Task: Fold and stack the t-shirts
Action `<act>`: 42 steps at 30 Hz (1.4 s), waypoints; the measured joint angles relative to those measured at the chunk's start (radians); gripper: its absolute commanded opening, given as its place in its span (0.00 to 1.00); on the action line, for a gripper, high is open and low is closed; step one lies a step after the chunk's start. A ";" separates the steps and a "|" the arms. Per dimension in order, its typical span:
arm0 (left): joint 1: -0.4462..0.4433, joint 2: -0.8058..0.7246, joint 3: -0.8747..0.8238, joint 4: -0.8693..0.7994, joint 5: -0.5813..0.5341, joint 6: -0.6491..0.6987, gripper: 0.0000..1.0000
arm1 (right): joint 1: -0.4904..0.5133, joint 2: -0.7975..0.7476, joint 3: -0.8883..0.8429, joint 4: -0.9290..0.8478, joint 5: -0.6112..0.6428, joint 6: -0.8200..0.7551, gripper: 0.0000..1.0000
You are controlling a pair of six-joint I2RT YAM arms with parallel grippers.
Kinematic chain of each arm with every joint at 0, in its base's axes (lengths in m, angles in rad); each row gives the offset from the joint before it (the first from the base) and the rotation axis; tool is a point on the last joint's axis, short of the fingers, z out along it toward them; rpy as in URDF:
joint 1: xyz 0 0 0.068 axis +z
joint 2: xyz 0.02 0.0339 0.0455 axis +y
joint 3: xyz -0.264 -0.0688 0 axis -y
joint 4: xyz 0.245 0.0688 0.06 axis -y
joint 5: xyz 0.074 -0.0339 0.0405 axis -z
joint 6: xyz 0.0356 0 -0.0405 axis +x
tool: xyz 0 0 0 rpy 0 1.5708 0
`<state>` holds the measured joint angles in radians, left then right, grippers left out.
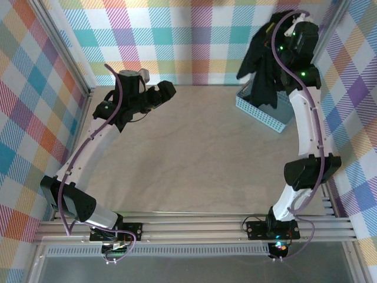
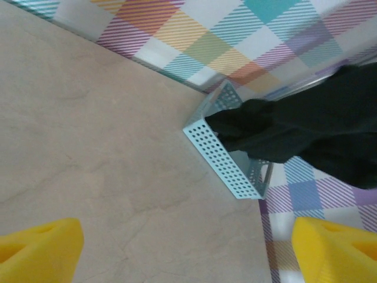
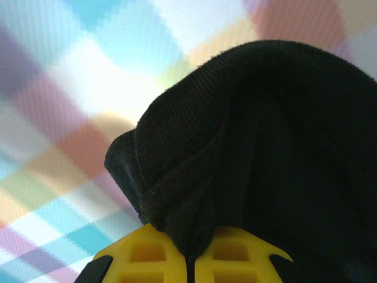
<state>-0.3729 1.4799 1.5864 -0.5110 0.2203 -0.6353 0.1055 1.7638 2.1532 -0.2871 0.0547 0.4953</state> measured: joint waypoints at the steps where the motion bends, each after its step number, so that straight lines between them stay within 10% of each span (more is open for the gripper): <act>1: 0.000 0.000 0.000 -0.009 -0.017 0.000 0.92 | 0.029 -0.018 0.003 0.006 -0.005 -0.013 0.00; 11: 0.000 -0.055 -0.011 -0.156 -0.257 0.002 0.92 | 0.441 -0.123 -0.230 0.019 -0.040 -0.059 0.00; 15: 0.000 -0.150 -0.050 -0.219 -0.370 -0.001 0.93 | 0.583 -0.064 -0.379 0.017 -0.108 -0.035 0.56; 19: 0.000 -0.233 -0.092 -0.262 -0.417 -0.005 0.94 | 0.644 0.005 -0.483 0.007 -0.173 -0.013 0.71; 30: -0.041 -0.223 -0.328 -0.298 -0.240 -0.106 0.84 | 0.259 -0.002 -0.634 -0.053 -0.156 0.111 0.60; 42: -0.200 0.068 -0.421 -0.188 -0.127 -0.196 0.83 | 0.016 0.372 -0.527 -0.138 -0.164 0.270 0.56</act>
<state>-0.5732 1.5478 1.1656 -0.6991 0.0937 -0.8310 0.1219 2.1357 1.6260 -0.4252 -0.1093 0.7654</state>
